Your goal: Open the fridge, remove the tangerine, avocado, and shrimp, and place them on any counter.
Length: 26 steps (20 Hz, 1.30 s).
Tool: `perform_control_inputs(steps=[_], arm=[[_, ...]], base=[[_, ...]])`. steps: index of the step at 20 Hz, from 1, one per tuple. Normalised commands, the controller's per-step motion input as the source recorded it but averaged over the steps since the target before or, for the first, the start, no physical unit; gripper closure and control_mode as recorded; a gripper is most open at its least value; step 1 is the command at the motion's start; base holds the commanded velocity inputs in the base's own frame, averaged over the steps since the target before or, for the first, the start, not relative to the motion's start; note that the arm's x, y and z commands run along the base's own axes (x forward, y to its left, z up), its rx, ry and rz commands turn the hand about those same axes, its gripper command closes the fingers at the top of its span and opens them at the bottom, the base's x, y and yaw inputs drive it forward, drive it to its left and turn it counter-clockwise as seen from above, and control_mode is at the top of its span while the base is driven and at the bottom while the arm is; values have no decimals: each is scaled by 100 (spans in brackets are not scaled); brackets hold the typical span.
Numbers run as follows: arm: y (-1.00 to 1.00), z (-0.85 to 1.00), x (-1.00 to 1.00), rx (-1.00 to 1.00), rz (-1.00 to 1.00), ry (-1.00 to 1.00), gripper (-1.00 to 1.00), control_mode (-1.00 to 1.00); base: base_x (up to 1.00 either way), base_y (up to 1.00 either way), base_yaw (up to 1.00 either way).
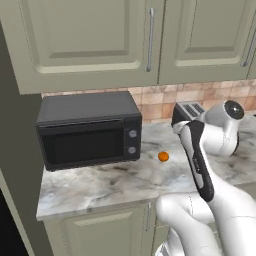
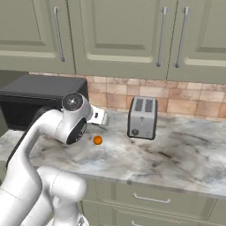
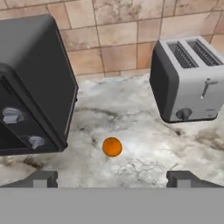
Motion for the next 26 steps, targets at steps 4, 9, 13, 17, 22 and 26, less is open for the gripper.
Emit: perform_control_inputs(steps=[4, 9, 13, 17, 22, 26], arm=[[0, 6, -100, 0, 0, 41, -100, -100], [0, -35, -95, 1, 0, 20, -100, -100], [0, -16, -46, 0, 0, 4, -100, 100], [0, 0, 0, 0, 0, 0, -100, 100], [0, 0, 0, 0, 0, 0, -100, 100], [0, 0, 0, 0, 0, 0, -100, 100]], base=[[0, 0, 0], [0, 0, 0], [-17, 0, 0], [-96, 0, 0], [-100, 0, -2], [-100, 1, -1]])
